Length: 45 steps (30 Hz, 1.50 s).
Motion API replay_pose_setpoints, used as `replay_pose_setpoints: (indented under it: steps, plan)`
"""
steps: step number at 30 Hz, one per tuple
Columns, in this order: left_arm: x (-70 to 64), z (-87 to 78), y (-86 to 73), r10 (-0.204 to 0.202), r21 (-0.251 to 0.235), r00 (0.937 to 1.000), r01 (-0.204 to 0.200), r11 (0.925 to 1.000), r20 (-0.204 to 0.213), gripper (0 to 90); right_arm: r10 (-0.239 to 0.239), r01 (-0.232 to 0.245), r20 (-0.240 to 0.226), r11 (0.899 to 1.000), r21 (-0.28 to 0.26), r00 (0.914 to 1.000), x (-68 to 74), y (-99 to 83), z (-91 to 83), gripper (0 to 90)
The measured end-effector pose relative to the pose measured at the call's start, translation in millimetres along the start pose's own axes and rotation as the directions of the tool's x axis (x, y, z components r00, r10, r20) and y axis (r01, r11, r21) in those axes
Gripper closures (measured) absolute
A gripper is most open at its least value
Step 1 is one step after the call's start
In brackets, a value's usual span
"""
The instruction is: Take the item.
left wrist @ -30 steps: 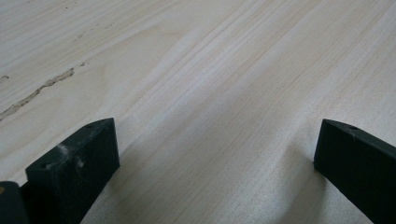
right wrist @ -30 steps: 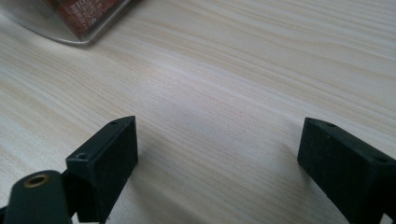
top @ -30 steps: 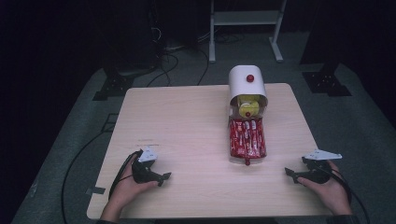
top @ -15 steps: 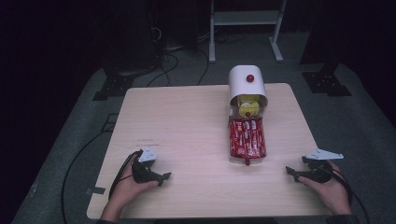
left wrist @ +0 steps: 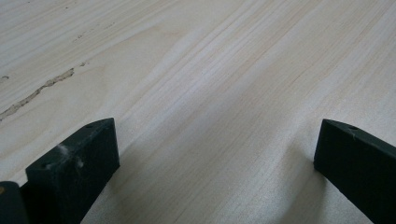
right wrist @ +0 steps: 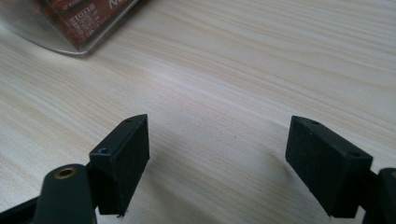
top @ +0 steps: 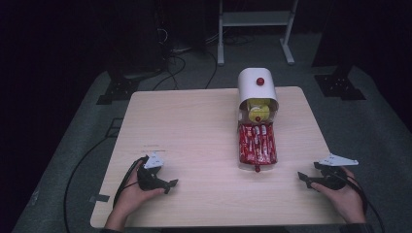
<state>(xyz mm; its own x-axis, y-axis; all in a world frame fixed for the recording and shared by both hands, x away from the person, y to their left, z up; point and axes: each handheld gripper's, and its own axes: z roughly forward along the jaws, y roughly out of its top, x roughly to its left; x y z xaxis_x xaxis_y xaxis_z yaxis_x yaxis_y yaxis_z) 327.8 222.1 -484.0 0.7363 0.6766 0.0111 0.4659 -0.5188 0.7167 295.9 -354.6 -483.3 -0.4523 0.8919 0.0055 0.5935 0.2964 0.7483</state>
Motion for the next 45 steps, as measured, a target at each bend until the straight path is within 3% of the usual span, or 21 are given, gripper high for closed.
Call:
replay_pose_setpoints:
  steps: [45]
  plan:
    - [-0.3,0.3,0.2,-0.003,-0.001,1.0000,0.003,1.0000,-0.002,0.0,0.002,-0.003,-0.016,0.998,-0.055,0.9999,4.3,30.2,-13.2,22.0]
